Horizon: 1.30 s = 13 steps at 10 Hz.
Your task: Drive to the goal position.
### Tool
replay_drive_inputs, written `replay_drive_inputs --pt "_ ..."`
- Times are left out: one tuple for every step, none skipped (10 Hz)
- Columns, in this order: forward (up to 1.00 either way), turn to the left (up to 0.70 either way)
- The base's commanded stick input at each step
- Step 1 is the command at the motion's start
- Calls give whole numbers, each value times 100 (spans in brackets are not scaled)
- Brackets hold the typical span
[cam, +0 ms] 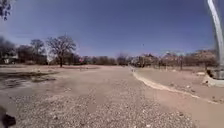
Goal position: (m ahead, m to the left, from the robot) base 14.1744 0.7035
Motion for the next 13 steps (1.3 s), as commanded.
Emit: replay_drive_inputs --pt "70 0" --pt "70 0" --pt "70 0" --pt "70 0" --pt "70 0" --pt "70 0" --pt "70 0" --pt "70 0" --pt "70 0" --pt "70 0" --pt "70 0" --pt "70 0" --pt "70 0"
